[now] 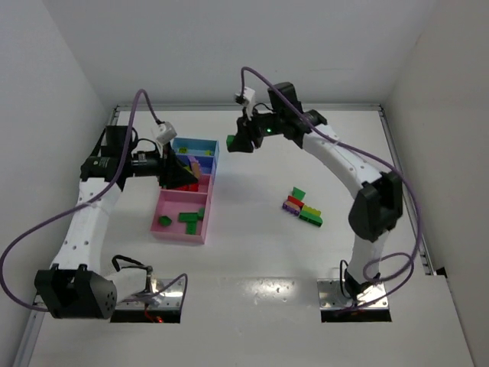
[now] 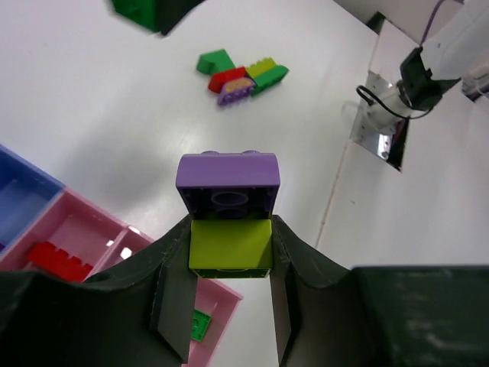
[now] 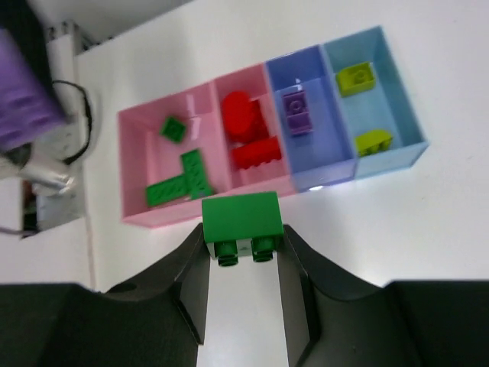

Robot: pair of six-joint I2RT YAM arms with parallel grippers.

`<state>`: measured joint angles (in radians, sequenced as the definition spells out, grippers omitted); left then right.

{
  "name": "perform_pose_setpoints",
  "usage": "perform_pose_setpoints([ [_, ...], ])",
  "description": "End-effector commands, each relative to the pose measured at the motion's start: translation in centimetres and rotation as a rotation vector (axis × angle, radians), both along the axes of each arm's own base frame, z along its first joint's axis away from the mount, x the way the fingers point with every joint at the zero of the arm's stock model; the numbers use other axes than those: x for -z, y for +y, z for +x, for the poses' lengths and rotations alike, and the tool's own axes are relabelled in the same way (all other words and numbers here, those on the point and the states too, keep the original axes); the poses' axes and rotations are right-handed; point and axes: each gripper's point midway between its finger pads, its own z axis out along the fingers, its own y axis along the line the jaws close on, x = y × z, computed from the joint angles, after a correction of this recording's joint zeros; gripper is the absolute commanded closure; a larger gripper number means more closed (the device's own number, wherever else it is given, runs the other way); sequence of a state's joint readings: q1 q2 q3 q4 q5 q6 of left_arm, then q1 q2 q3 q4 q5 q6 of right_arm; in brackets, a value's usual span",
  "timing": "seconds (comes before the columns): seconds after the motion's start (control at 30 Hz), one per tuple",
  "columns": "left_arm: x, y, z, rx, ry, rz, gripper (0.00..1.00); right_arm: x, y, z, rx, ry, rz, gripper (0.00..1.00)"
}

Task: Sort the legos into containers by color

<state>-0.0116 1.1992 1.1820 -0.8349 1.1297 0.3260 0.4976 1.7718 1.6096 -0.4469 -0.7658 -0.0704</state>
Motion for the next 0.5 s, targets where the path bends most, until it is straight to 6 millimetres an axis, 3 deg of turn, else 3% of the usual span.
perform_pose_setpoints([
  [0.0,-1.6,1.5,0.2,-0.077,-0.081,-0.004,0.70,-0.5,4.8,3.2,-0.009,-0.063,0.013,0.82],
  [0.03,-2.1,1.9,0.0,-0.099,-0.108,0.003,0.70,-2.0,6.3,3.4,-0.036,-0.087,0.035,0.82],
  [0.07,-2.1,2.2,-0.1,-0.117,-0.103,0.000,0.72,-1.5,7.5,2.8,-0.074,-0.073,0.031,0.82],
  [0.1,-2.4,2.6,-0.1,-0.134,-0.117,0.002,0.72,1.0,9.5,1.3,-0.126,-0.025,-0.007,0.82],
  [0.2,-3.0,4.4,-0.1,-0.219,-0.129,-0.001,0.72,2.2,13.5,-2.5,-0.247,-0.013,-0.003,0.82],
  [0.23,-3.2,5.5,0.3,-0.265,-0.138,0.003,0.72,3.9,13.9,-3.6,-0.271,0.031,-0.019,0.82],
  [0.4,-4.0,8.5,0.5,-0.401,-0.147,-0.005,0.73,8.4,15.1,-8.7,-0.371,0.149,-0.068,0.82],
  [0.47,-4.2,9.4,0.7,-0.440,-0.132,-0.018,0.73,9.3,15.6,-10.6,-0.415,0.166,-0.081,0.82],
])
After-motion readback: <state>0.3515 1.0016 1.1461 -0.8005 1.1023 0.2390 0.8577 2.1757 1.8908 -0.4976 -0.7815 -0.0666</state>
